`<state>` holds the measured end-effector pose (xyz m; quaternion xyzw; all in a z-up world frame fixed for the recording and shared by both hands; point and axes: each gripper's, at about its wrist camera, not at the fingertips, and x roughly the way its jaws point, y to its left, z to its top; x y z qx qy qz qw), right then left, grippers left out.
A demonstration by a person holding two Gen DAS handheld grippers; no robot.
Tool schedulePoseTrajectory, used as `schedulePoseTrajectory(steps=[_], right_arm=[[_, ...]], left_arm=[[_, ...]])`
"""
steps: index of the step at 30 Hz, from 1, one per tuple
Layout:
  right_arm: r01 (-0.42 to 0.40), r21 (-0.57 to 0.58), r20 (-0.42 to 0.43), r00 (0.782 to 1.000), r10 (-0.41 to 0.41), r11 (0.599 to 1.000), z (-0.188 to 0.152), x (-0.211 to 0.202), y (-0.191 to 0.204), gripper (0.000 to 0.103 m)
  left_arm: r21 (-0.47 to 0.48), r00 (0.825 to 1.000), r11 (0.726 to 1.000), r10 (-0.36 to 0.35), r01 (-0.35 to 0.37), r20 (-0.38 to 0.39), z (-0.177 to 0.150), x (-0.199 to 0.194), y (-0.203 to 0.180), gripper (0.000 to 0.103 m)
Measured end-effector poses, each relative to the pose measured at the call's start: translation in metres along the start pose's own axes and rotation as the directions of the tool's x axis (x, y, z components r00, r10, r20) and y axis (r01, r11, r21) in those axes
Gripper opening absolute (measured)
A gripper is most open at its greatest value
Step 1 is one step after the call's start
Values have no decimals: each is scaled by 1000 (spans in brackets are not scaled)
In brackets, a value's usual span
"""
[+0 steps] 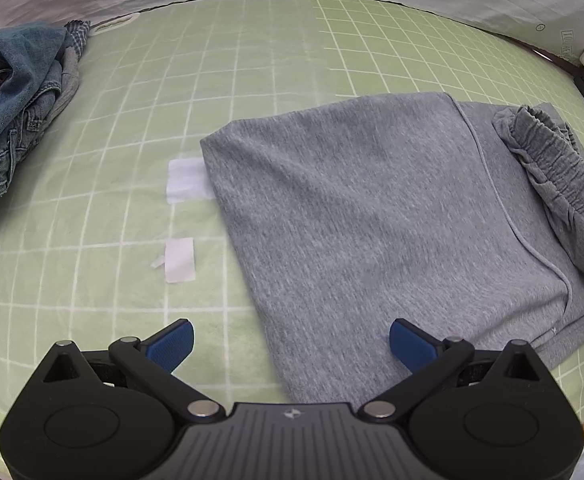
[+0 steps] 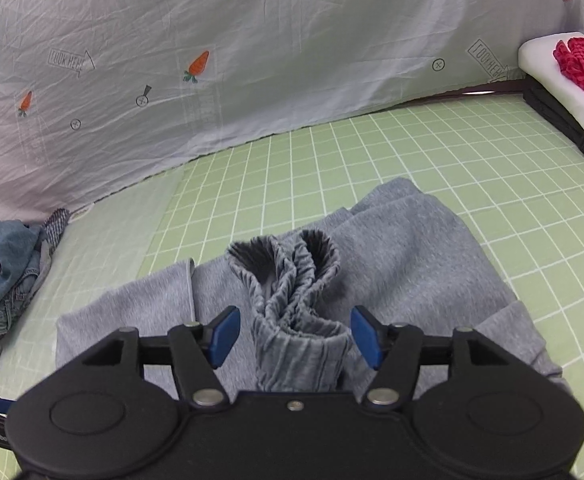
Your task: Fold clothes
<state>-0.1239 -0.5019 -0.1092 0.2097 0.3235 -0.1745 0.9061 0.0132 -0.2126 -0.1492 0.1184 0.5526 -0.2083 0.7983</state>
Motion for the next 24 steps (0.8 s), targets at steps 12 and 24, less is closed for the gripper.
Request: schedulePoseTrajectory(steps=[12, 24], right_arm=[[195, -72, -53, 979, -199, 978, 33, 43, -44, 67], [42, -130, -132, 989, -59, 991, 5, 50, 3, 67]], left_arm=[[-91, 999, 996, 28, -26, 22, 10, 1, -4, 103], [-63, 999, 997, 41, -42, -14, -8, 0, -8, 103]])
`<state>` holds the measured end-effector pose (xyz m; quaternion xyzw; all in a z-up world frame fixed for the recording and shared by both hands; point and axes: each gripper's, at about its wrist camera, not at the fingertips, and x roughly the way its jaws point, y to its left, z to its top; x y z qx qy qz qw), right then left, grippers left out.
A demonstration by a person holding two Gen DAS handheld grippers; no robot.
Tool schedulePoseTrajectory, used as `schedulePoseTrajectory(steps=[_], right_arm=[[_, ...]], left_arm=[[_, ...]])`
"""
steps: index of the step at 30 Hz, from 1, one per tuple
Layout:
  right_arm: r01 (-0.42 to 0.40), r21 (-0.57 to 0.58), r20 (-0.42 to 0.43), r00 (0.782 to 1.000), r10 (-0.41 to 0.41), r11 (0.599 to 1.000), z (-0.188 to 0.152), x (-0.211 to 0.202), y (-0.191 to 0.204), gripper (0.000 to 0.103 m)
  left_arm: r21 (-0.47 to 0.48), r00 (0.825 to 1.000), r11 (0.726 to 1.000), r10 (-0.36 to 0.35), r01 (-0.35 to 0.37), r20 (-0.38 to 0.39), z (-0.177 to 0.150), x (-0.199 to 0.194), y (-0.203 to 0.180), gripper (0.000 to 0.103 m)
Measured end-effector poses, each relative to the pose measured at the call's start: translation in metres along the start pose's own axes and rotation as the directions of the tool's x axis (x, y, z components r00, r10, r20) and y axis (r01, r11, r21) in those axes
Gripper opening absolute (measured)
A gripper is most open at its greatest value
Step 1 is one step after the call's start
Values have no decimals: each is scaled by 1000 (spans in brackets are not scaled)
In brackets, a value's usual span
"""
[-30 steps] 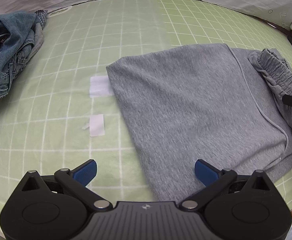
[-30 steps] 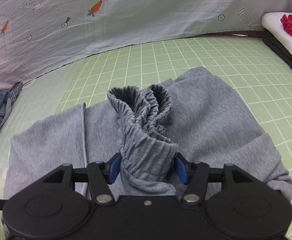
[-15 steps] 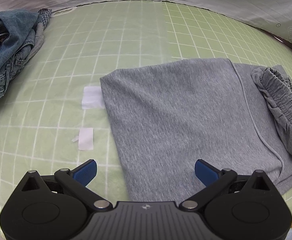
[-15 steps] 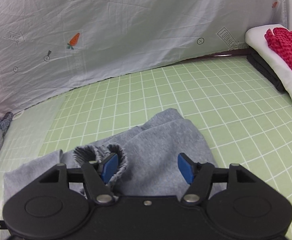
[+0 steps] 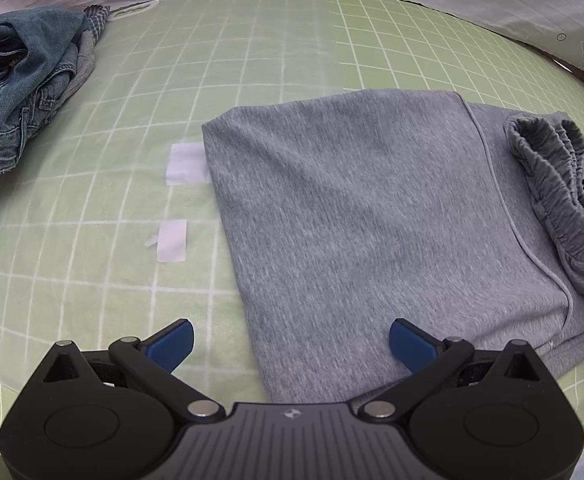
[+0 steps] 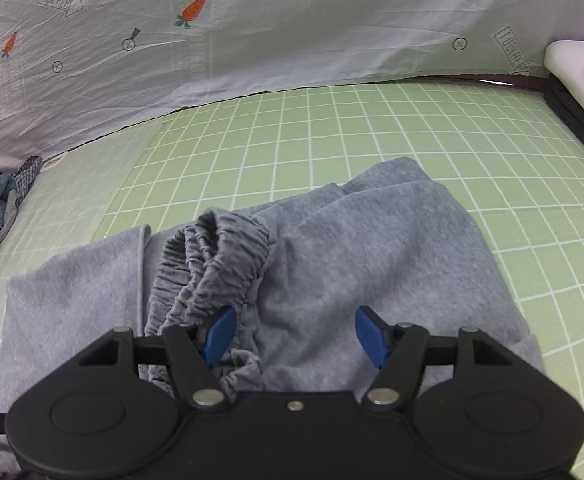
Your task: Fold clothes
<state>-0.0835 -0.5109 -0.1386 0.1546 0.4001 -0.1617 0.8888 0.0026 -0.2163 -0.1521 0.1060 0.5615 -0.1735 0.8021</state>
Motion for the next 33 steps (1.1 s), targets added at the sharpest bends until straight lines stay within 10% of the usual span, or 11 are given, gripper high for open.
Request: schedulePoseTrajectory(steps=[6, 16, 33], right_arm=[[-86, -95, 1, 996, 87, 992, -1, -6, 35, 67], [129, -62, 12, 992, -128, 990, -1, -4, 13, 86], [130, -16, -26, 991, -130, 991, -23, -11, 6, 101]], left_arm=[[-30, 1000, 999, 10, -10, 5, -7, -5, 11, 103], [-84, 1000, 996, 14, -14, 0, -17, -7, 25, 103], [-121, 1000, 993, -11, 12, 9, -15, -2, 25, 101]])
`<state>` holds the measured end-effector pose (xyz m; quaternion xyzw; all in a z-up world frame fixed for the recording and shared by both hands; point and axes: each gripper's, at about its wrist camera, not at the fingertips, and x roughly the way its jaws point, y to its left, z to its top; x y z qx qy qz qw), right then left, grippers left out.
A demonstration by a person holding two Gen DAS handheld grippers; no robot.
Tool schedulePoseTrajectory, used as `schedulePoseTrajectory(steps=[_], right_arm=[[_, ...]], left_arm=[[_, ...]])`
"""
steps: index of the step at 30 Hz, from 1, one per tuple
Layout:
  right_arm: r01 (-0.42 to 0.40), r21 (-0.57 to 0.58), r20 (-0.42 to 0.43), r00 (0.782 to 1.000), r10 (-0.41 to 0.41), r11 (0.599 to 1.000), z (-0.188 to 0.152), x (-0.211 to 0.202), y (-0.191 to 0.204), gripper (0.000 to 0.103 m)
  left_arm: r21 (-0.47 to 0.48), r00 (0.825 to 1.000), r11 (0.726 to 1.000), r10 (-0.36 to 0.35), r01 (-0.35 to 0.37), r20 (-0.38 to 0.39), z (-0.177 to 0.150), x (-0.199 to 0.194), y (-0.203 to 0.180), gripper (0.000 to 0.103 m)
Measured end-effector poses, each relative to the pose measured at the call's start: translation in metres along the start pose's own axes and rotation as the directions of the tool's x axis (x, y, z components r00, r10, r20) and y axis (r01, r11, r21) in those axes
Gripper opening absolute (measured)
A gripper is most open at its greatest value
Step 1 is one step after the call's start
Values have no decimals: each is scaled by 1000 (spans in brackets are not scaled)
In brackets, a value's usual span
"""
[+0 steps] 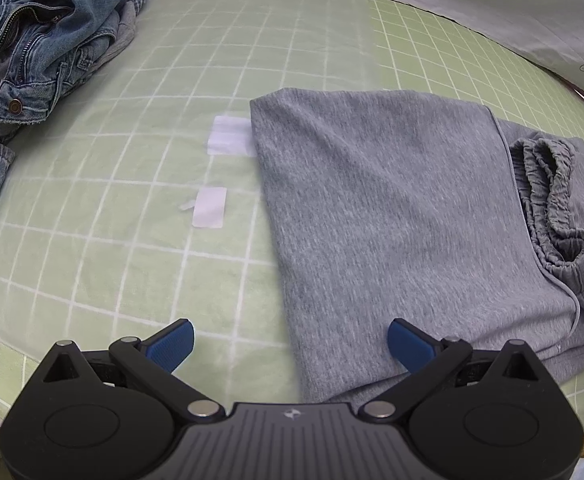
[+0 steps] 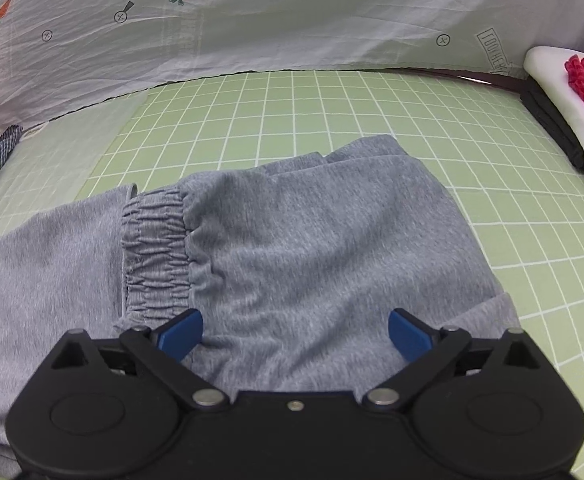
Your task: Fold clothes
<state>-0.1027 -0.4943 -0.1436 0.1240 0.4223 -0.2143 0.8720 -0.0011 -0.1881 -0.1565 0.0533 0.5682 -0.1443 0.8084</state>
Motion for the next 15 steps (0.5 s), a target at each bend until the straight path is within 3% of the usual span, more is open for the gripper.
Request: schedulePoseTrajectory(steps=[8, 15], right_arm=[[41, 49, 18, 999, -42, 998, -2, -8, -16, 101], [49, 64, 8, 999, -50, 997, -2, -7, -20, 101]], left_arm=[[-84, 998, 995, -50, 53, 34, 7, 1, 6, 65], [-76, 998, 996, -45, 49, 47, 14, 4, 2, 64]])
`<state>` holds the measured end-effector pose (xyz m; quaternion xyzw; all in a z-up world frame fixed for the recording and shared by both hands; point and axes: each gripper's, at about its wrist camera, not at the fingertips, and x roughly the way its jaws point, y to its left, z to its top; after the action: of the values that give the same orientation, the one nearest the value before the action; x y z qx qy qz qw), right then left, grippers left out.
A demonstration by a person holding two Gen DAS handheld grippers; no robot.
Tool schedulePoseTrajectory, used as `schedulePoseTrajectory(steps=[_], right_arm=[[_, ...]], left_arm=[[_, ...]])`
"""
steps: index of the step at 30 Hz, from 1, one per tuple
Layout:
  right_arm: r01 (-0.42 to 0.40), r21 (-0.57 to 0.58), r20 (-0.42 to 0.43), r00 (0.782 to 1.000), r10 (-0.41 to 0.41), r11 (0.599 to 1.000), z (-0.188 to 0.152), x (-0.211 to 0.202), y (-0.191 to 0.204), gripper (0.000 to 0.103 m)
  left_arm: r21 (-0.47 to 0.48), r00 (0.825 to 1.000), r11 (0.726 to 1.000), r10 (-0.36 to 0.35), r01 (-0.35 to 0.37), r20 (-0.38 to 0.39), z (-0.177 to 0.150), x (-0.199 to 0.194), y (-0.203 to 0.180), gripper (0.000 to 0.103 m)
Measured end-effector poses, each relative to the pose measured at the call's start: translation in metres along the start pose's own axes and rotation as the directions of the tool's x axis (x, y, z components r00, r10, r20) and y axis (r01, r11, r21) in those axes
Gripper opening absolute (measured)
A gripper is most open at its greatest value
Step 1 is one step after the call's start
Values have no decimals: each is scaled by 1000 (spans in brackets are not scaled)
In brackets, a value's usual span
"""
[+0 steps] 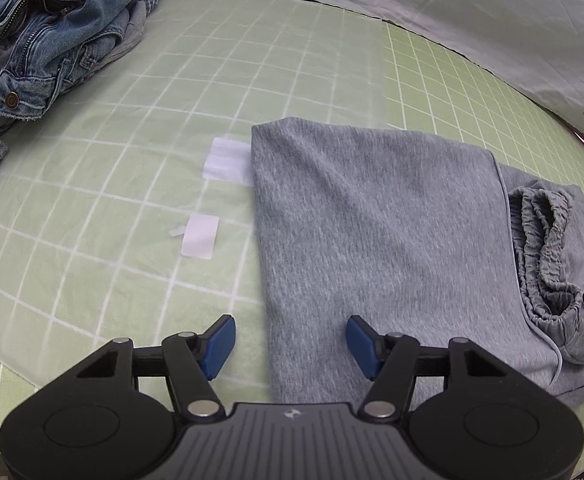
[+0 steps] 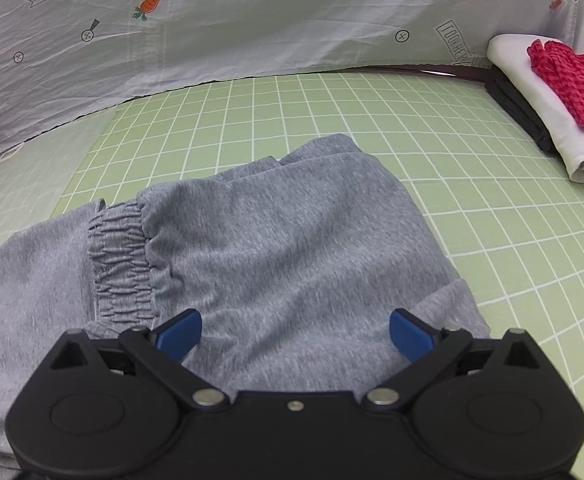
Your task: Fold clothes
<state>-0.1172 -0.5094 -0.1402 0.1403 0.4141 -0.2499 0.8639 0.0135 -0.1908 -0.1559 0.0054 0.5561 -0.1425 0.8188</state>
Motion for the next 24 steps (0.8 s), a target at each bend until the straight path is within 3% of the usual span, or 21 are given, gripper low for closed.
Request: schedulePoseTrajectory(steps=[2, 9, 12, 17, 24], right_arm=[[2, 7, -2, 1000, -2, 1000, 1, 1, -1, 102], [0, 4, -17, 1000, 0, 1000, -1, 1, -1, 102], [-5, -5, -18, 1000, 5, 1000, -2, 0, -1, 102], [-18, -30, -8, 1000, 18, 999, -1, -3, -4, 102], [-3, -109, 25, 1000, 6, 994, -6, -18, -21, 102]], left_arm=[[13, 1000, 1000, -3, 3, -4, 1, 2, -3, 74], [36, 1000, 999, 10, -11, 4, -2, 2, -5, 73], [41, 1000, 999, 20, -21, 12, -3, 0, -5, 59], [-1, 999, 999, -46, 46, 17, -3, -1, -8, 15], [-102, 990, 989, -101, 111, 100, 7, -17, -21, 8]])
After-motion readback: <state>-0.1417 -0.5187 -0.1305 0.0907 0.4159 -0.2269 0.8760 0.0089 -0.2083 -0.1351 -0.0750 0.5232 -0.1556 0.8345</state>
